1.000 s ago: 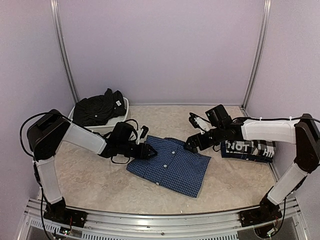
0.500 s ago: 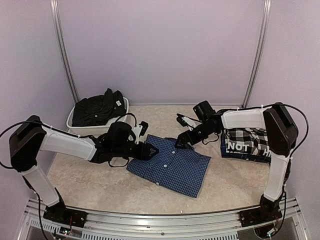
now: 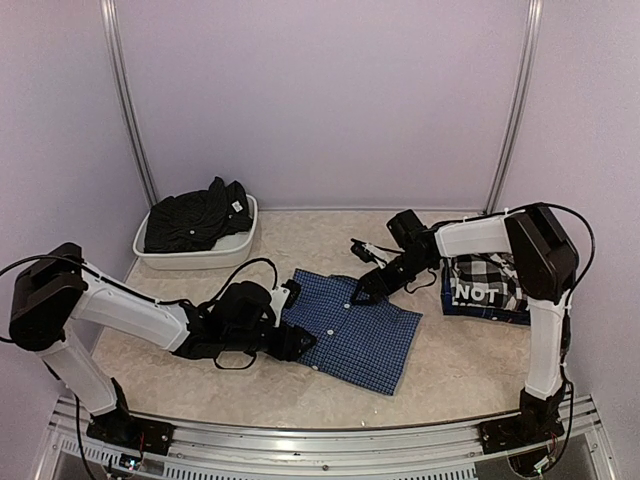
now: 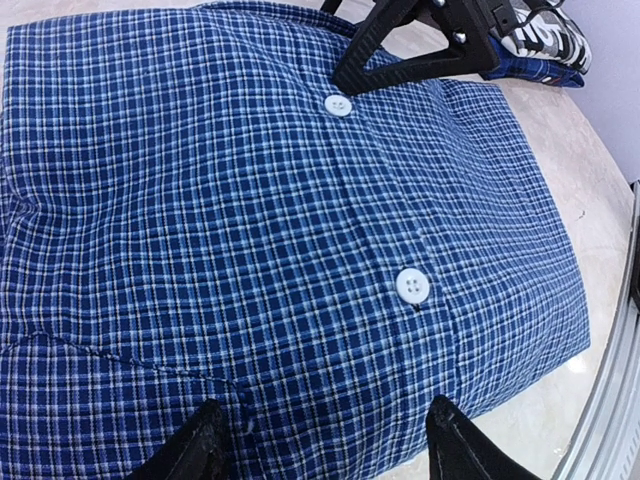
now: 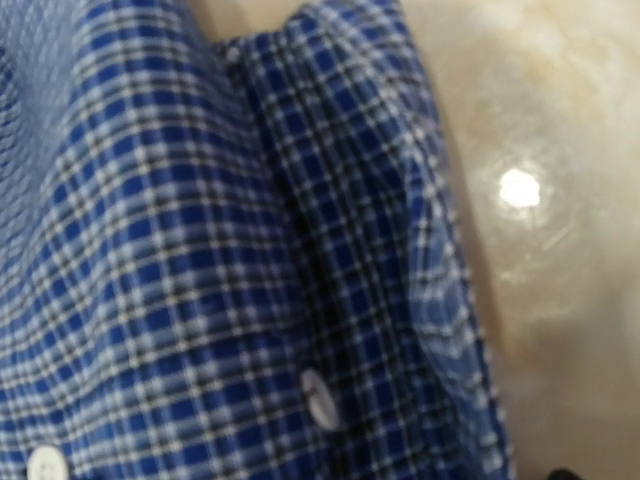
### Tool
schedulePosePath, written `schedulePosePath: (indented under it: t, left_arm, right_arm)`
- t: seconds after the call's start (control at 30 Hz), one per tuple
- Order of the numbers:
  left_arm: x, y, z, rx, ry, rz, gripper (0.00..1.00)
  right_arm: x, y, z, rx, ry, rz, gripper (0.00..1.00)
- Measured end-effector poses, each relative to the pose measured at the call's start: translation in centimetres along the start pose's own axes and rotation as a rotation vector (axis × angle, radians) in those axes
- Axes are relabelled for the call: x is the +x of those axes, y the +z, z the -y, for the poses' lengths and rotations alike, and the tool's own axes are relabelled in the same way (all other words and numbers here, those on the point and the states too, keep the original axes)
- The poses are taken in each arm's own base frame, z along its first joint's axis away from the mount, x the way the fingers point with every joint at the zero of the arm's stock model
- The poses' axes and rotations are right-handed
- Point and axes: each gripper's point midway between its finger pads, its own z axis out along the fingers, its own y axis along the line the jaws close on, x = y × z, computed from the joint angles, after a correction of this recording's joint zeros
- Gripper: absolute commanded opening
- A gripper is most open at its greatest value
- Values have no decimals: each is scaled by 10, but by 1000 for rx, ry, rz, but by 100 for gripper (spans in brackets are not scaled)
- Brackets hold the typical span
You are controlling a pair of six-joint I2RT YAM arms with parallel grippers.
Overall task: Fold and stack the long sleeve shirts
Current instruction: Smooth out the square-folded shirt at the center of the board.
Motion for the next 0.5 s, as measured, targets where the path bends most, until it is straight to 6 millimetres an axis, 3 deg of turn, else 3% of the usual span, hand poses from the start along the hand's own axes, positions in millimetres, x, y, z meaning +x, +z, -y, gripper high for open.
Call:
schedulePosePath:
  t: [0.5]
  left_arm:
    - [3,0,-1,-41,9,14,65]
  right_arm:
    - [-5,-3,-2,-28,19,25,95]
